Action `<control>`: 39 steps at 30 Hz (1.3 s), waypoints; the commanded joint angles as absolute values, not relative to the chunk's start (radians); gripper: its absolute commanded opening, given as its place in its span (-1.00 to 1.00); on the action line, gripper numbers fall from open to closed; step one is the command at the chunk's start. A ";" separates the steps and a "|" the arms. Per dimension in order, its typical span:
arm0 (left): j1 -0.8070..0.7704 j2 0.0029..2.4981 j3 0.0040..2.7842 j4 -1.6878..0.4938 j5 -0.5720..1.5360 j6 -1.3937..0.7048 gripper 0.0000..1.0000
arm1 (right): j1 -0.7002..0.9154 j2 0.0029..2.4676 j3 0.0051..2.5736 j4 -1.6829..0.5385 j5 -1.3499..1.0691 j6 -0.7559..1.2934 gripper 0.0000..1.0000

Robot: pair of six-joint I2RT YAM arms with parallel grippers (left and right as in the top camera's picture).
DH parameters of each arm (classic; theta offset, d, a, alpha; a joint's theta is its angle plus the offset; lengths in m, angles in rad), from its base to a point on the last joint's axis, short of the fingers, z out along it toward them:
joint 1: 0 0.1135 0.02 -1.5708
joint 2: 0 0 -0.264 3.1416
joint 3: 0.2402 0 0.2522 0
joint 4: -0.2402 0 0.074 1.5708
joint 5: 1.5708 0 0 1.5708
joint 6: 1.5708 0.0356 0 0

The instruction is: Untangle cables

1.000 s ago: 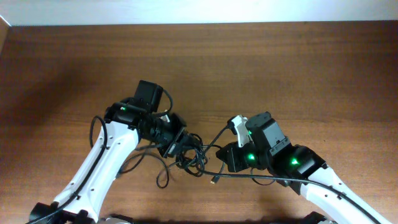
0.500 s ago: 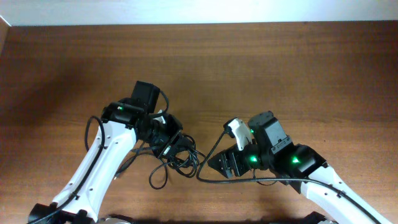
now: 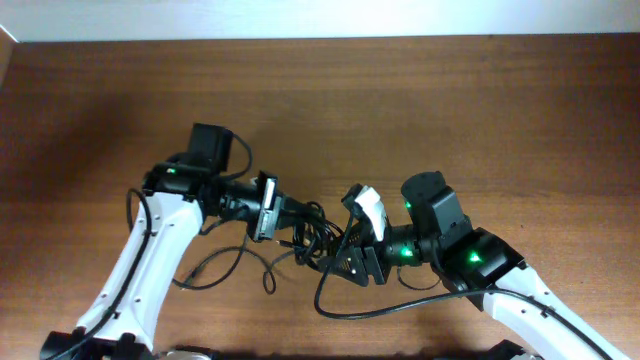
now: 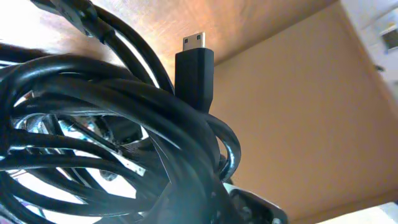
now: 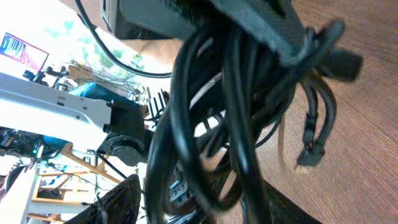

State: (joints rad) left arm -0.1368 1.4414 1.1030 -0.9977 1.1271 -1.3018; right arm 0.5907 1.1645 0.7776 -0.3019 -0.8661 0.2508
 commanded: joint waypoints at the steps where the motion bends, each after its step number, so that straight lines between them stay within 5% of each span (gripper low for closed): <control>1: -0.092 1.420 1.110 -0.997 1.167 -1.287 -1.00 | 0.588 1.165 0.776 -0.271 -0.830 0.244 0.11; 10: -0.046 1.420 1.110 -1.001 1.167 -1.282 -1.00 | 0.588 1.165 0.776 -0.245 -0.596 0.376 0.11; 21: 0.054 1.420 1.110 -1.022 1.131 -1.214 -1.00 | 0.588 1.165 0.776 -0.244 -0.589 0.375 0.12; 39: -0.153 1.420 1.110 -1.030 1.156 -1.237 -1.00 | 0.589 1.172 0.776 -0.228 -0.518 0.435 0.12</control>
